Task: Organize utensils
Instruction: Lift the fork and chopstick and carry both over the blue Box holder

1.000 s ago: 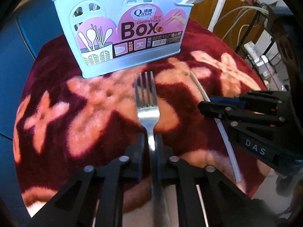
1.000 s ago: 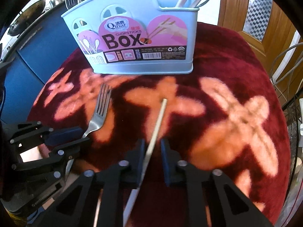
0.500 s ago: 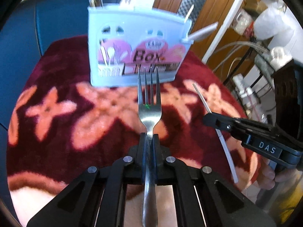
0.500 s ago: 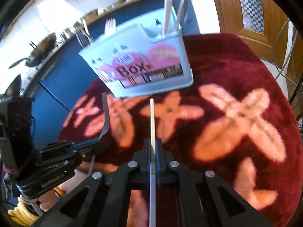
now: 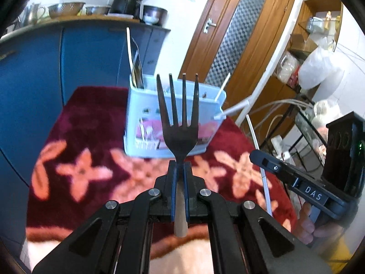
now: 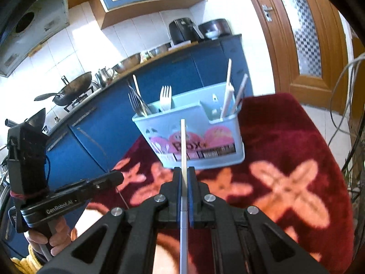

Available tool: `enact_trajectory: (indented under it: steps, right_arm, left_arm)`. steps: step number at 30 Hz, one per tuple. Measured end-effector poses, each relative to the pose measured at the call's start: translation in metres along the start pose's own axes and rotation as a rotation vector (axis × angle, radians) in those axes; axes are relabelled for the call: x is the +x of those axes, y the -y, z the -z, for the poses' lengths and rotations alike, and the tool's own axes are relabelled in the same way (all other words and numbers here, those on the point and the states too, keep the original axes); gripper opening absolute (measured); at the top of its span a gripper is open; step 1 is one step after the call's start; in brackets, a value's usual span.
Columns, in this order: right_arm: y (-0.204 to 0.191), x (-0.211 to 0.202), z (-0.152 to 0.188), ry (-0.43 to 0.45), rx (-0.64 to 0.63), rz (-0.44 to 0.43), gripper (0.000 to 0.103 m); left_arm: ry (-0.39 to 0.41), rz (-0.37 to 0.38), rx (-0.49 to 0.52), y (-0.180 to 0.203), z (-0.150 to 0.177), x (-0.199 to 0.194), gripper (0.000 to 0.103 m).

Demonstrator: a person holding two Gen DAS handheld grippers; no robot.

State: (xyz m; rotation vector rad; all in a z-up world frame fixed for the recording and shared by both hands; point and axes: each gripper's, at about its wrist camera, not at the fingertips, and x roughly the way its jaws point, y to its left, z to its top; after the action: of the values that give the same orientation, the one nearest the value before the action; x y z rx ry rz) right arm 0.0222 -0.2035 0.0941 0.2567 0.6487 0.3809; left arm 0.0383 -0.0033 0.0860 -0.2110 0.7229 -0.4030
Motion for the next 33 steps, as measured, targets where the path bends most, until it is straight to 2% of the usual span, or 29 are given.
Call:
enact_trajectory:
  steps: [7, 19, 25, 33]
  right_arm:
    - [-0.001, -0.001, -0.023, 0.063, -0.018, 0.010, 0.006]
    - [-0.006, 0.006, -0.065, 0.159, -0.065, 0.035, 0.006]
    - [-0.005, 0.017, -0.086, 0.206, -0.076, 0.054, 0.006]
    - [0.006, 0.042, -0.118, 0.324, -0.075, 0.110, 0.006]
  left_arm:
    - [0.076, -0.023, 0.024, 0.004, -0.036, -0.012, 0.003]
    - [0.233, -0.106, 0.078, 0.019, -0.124, -0.033, 0.003]
    - [0.272, -0.139, 0.079, 0.019, -0.156, -0.024, 0.003]
    - [0.273, -0.186, 0.087, 0.011, -0.171, 0.012, 0.003]
